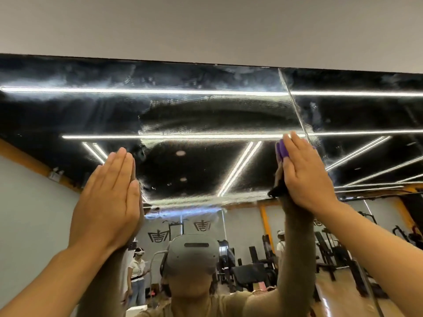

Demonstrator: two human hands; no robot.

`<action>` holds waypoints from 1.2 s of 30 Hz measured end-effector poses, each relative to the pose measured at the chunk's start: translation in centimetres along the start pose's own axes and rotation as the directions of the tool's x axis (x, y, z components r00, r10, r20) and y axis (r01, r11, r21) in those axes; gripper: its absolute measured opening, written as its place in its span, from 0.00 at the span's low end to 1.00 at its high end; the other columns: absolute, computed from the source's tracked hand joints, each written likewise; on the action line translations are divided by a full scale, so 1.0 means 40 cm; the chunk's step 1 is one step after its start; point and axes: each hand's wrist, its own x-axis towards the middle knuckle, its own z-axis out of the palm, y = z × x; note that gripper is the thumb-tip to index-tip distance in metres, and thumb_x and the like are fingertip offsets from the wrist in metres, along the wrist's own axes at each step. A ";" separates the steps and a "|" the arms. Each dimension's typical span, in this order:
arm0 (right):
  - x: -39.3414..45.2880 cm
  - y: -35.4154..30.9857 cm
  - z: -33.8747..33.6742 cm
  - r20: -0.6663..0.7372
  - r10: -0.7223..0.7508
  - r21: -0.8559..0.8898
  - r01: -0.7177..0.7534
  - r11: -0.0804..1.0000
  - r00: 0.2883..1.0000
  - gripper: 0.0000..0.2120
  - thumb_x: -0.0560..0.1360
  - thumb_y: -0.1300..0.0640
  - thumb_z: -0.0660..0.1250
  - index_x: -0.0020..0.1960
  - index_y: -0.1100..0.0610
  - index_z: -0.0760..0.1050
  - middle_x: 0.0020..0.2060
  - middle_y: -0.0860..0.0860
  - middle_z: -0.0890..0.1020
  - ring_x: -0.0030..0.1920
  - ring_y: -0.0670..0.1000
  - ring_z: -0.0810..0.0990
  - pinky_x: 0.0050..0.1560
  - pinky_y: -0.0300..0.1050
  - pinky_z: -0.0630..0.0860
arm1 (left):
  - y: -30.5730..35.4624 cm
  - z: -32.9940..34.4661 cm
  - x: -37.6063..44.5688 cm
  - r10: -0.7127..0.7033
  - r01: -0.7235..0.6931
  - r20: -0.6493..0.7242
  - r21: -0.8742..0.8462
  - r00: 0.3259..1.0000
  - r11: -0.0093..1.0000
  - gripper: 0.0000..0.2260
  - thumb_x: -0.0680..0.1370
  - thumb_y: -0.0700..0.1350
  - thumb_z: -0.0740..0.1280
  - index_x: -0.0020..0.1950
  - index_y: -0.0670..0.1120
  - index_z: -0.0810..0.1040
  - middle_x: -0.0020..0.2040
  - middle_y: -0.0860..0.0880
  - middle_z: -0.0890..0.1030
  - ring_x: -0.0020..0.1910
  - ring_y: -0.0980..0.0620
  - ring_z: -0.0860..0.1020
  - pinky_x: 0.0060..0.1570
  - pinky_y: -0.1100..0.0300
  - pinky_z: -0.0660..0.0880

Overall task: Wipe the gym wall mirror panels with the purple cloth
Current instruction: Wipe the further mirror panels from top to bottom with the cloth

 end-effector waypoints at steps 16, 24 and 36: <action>-0.089 -0.358 0.178 0.072 -0.257 0.017 0.257 0.966 0.964 0.28 0.83 0.50 0.46 0.82 0.49 0.49 0.82 0.46 0.49 0.82 0.50 0.42 0.80 0.49 0.37 | 0.014 -0.005 -0.003 -0.023 0.023 -0.023 -0.008 0.999 1.000 0.30 0.82 0.55 0.45 0.82 0.44 0.57 0.82 0.49 0.57 0.81 0.54 0.51 0.76 0.68 0.38; -0.134 -0.425 0.243 0.043 -0.462 0.037 0.460 0.887 0.886 0.27 0.81 0.51 0.51 0.80 0.53 0.61 0.79 0.51 0.63 0.81 0.54 0.56 0.79 0.52 0.46 | 0.013 -0.008 -0.002 -0.035 0.036 0.011 -0.029 0.999 0.999 0.32 0.81 0.57 0.42 0.82 0.44 0.55 0.82 0.50 0.55 0.81 0.55 0.50 0.78 0.59 0.43; -0.049 -0.040 0.030 0.003 -0.066 -0.017 0.066 0.998 0.998 0.30 0.81 0.50 0.48 0.81 0.54 0.55 0.81 0.51 0.56 0.80 0.46 0.49 0.80 0.45 0.43 | 0.013 -0.012 -0.001 -0.025 0.025 0.001 0.004 1.000 1.000 0.30 0.82 0.55 0.44 0.82 0.44 0.56 0.82 0.49 0.55 0.81 0.54 0.50 0.75 0.68 0.36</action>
